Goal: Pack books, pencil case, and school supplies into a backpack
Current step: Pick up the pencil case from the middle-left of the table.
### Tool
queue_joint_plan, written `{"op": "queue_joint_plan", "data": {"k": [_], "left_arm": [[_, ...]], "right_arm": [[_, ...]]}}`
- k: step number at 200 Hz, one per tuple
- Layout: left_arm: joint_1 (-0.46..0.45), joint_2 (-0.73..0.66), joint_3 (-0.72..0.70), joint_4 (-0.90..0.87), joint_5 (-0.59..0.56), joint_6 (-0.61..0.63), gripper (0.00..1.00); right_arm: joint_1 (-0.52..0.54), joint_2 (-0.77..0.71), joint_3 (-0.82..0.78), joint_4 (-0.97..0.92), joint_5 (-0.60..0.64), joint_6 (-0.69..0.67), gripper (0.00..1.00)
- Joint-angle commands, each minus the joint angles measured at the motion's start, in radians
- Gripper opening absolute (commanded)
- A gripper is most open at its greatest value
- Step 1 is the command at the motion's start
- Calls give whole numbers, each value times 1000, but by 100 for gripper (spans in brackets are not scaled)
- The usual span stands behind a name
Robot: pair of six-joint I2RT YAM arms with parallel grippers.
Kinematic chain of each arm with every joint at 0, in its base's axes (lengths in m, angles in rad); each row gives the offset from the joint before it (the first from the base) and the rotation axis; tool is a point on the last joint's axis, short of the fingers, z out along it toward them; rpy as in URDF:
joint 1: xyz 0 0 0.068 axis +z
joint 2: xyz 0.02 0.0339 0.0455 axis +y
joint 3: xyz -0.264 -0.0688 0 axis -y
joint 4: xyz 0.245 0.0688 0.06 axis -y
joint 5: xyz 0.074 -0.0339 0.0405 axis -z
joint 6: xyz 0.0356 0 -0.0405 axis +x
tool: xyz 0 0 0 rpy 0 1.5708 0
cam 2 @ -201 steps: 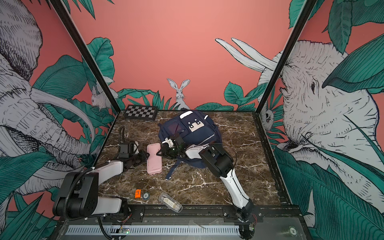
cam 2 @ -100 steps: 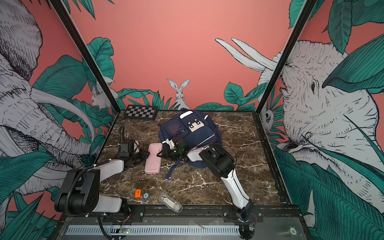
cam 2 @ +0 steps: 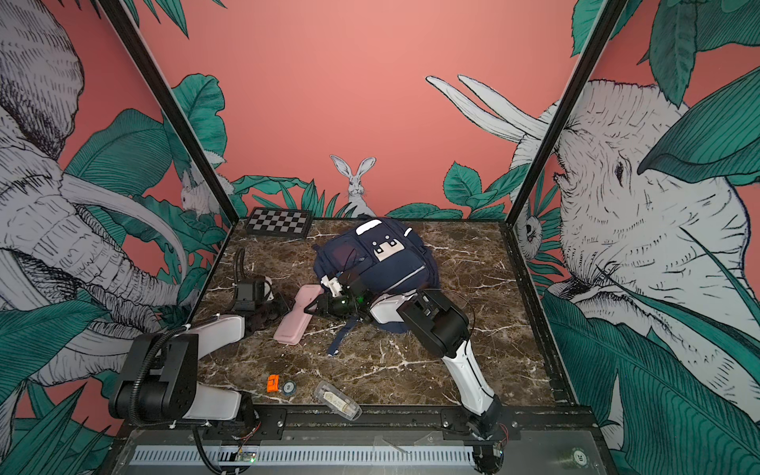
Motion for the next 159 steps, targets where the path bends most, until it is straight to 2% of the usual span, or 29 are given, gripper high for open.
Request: {"op": "queue_joint_plan", "data": {"k": [1,66,101,159], "left_arm": [[-19,48,-71,-217,48,-6,31],[-19,57,-72,-211,70,-5,31],[-19,19,-82,-221,68,-11,31],[-33,-142,-86,-307,34,-9,30]], "right_arm": [[42,-19,67,28,0,-56,50],[61,-5,131,-131,107,-180,52],[61,-10,96,-147,158,-146,52],[59,-22,15,-110,197,-54,59]]}}
